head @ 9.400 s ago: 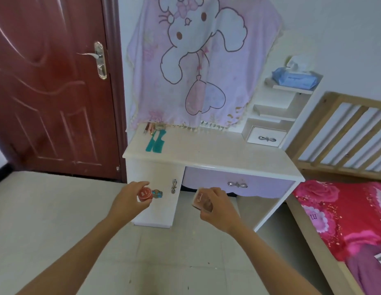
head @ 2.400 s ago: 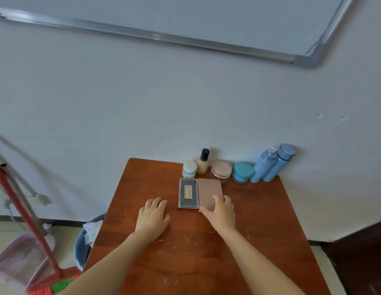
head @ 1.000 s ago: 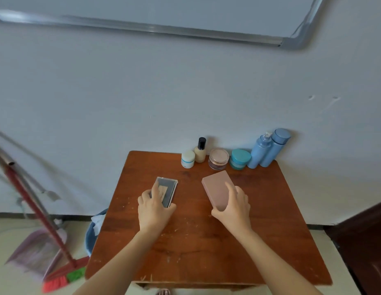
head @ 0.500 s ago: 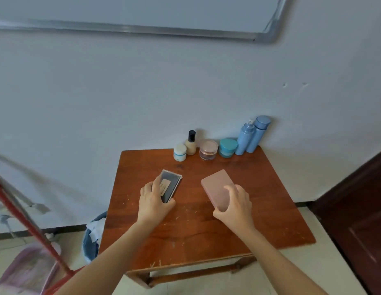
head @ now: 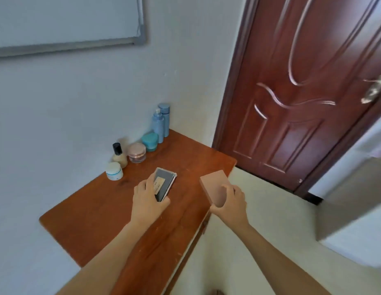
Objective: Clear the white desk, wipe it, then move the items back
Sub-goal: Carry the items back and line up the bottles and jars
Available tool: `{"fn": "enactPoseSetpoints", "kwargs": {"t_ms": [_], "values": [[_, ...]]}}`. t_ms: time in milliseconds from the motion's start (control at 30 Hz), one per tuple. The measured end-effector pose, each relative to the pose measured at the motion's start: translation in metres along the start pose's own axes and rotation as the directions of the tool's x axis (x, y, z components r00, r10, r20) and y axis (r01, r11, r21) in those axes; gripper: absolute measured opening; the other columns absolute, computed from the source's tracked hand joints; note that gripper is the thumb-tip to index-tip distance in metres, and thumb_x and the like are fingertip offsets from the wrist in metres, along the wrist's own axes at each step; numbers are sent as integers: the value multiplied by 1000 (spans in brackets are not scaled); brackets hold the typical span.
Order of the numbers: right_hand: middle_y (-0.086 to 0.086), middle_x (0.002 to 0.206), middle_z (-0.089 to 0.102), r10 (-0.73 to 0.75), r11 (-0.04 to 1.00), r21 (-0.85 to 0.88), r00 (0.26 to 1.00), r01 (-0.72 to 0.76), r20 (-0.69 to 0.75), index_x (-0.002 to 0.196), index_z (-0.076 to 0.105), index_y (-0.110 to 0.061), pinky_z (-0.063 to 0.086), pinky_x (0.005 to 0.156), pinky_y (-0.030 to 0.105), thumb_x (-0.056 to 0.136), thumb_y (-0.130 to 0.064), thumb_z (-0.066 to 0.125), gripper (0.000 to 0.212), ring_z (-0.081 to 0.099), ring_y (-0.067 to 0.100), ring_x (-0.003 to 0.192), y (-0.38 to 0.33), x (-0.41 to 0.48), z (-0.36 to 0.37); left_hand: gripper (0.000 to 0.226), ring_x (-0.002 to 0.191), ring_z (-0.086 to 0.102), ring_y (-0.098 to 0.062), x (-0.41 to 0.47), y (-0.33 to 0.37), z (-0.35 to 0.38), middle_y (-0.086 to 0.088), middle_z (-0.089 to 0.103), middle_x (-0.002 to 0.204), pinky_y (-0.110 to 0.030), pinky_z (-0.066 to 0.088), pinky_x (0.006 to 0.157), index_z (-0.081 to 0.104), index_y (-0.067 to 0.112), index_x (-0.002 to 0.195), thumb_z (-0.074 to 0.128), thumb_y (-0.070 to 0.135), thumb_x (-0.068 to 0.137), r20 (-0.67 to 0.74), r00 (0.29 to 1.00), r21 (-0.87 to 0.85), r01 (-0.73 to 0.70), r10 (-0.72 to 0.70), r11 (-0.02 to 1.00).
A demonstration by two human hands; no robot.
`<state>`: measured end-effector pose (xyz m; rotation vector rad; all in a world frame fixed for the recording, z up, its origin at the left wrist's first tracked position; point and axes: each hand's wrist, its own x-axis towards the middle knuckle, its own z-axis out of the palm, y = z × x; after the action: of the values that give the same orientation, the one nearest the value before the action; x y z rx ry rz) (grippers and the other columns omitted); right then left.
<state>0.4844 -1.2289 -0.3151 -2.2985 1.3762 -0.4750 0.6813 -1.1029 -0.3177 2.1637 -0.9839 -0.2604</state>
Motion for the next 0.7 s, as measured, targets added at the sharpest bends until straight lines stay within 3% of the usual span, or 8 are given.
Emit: {"fn": "enactPoseSetpoints", "kwargs": {"t_ms": [167, 367, 500, 700], "values": [[6, 133, 36, 213, 972, -80, 970, -223, -114, 124, 38, -19, 38, 96, 38, 66, -38, 69, 69, 35, 26, 118, 45, -77, -47, 77, 124, 32, -22, -33, 42, 24, -7, 39, 137, -37, 34, 102, 23, 22, 141, 66, 32, 78, 200, 968, -72, -143, 155, 987], [8, 130, 37, 431, 885, -58, 859, -462, -275, 125, 37, -15, 35, 95, 37, 64, -32, 71, 72, 37, 29, 113, 92, -164, -106, 76, 117, 37, -21, -84, 107, 62, -7, 43, 130, -31, 35, 97, 26, 19, 140, 67, 26, 76, 349, 853, -177, -348, 389, 921], [8, 129, 37, 499, 835, -64, 802, -546, -327, 128, 35, -15, 31, 94, 34, 65, -31, 70, 74, 35, 28, 114, 113, -217, -130, 76, 113, 41, -20, -120, 139, 82, -6, 48, 125, -28, 38, 90, 31, 21, 138, 68, 24, 73, 386, 777, -250, -431, 497, 867], [8, 129, 36, 559, 792, -10, 731, -611, -393, 127, 36, -14, 31, 95, 35, 67, -28, 69, 69, 33, 28, 115, 142, -297, -166, 80, 114, 39, -23, -190, 180, 112, -7, 47, 127, -32, 37, 94, 28, 19, 140, 69, 25, 71, 462, 678, -283, -498, 571, 820]]}}
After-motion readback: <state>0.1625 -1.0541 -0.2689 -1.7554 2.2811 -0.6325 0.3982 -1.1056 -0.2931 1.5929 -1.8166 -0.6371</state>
